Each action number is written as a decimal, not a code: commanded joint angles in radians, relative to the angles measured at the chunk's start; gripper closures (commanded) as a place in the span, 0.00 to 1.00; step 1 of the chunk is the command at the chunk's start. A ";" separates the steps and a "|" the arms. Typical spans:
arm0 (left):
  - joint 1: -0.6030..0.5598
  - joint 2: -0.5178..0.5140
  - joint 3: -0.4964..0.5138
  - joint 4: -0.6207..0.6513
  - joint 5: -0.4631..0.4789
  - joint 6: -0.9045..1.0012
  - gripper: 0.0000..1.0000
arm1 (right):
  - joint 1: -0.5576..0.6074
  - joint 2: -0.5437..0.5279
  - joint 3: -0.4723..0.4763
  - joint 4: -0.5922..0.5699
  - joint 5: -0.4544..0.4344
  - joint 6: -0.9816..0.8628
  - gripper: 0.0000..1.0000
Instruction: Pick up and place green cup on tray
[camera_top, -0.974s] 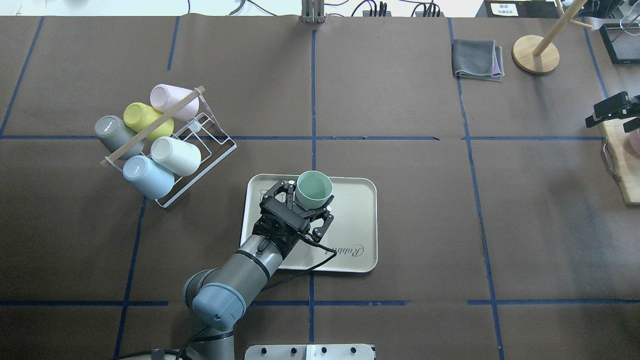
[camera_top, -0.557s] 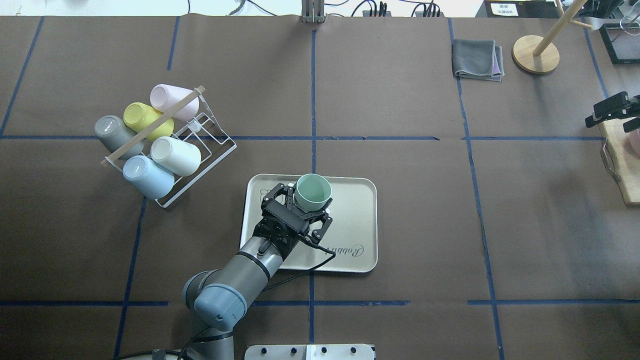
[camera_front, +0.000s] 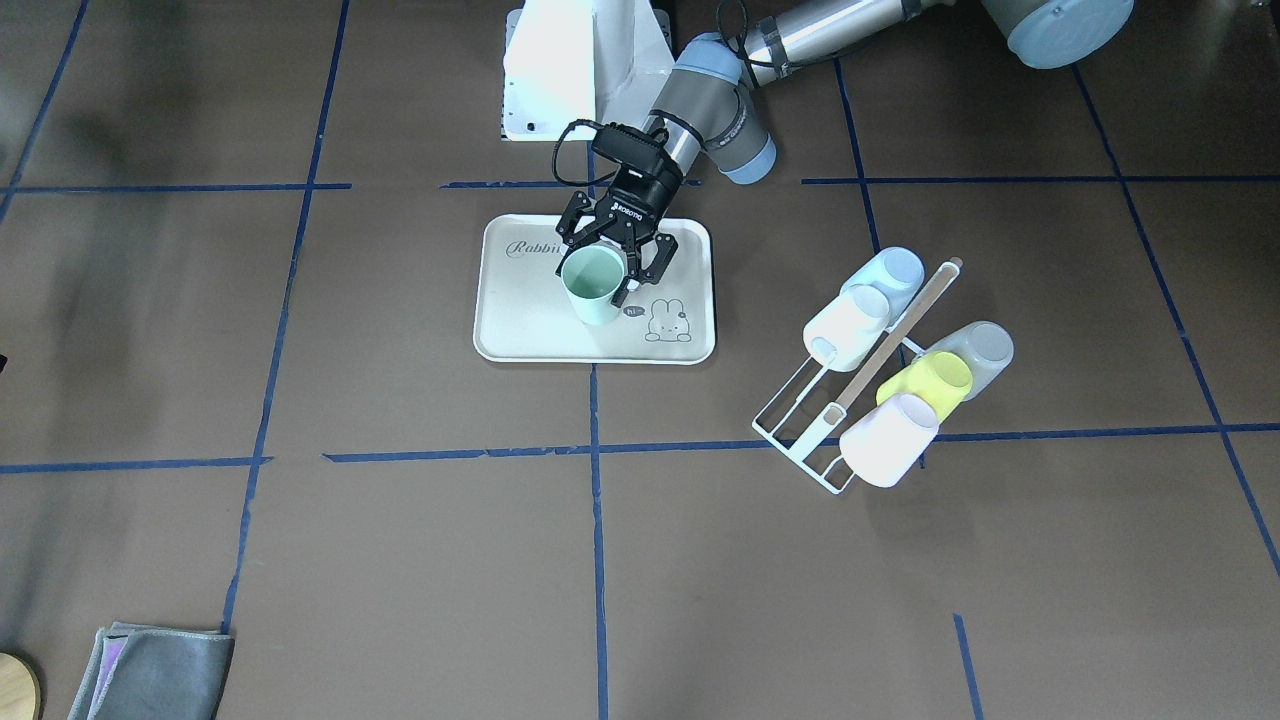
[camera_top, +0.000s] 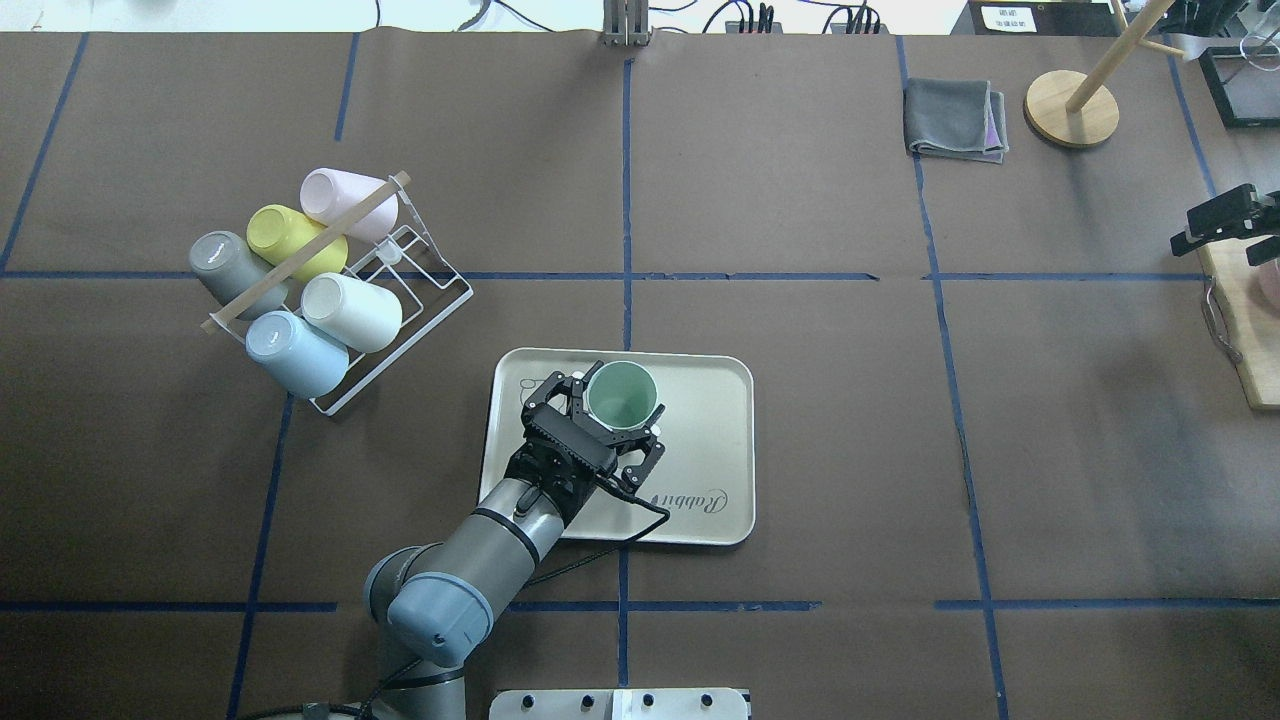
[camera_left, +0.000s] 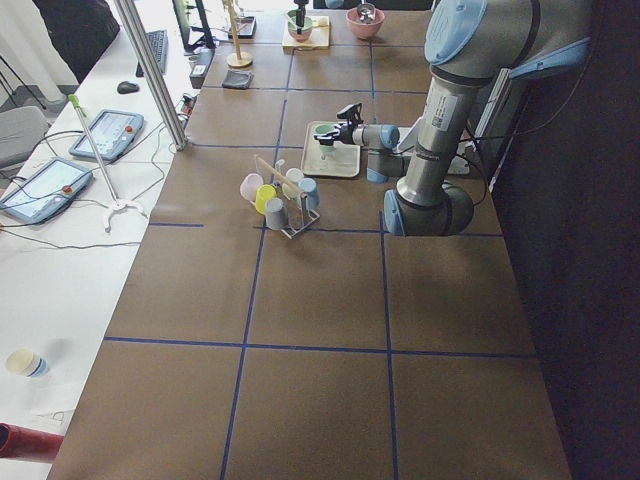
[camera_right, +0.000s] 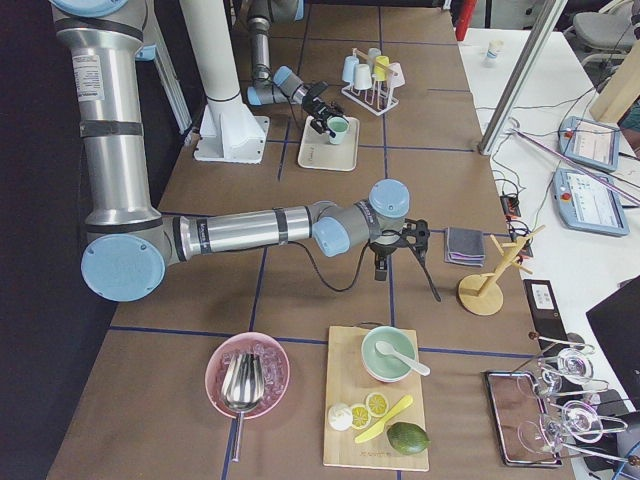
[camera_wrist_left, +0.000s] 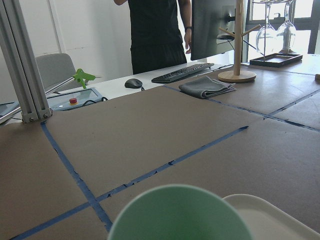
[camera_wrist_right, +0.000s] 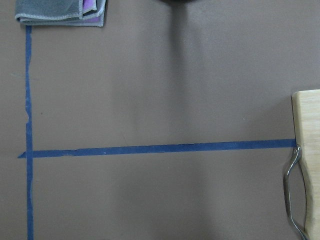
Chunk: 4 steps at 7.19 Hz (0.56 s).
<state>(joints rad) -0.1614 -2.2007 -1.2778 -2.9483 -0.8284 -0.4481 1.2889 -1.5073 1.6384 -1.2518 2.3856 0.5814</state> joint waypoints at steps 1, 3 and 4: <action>0.003 0.003 0.001 0.000 0.002 0.000 0.13 | 0.000 -0.001 -0.002 -0.001 0.001 0.000 0.00; 0.003 0.001 0.001 0.000 0.002 0.002 0.01 | 0.000 -0.001 -0.002 -0.001 0.001 0.000 0.00; 0.003 -0.001 -0.005 -0.002 0.002 0.062 0.01 | 0.000 -0.001 0.000 -0.001 0.001 0.000 0.00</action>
<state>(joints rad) -0.1581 -2.1996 -1.2776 -2.9486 -0.8269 -0.4328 1.2885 -1.5079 1.6370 -1.2532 2.3869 0.5814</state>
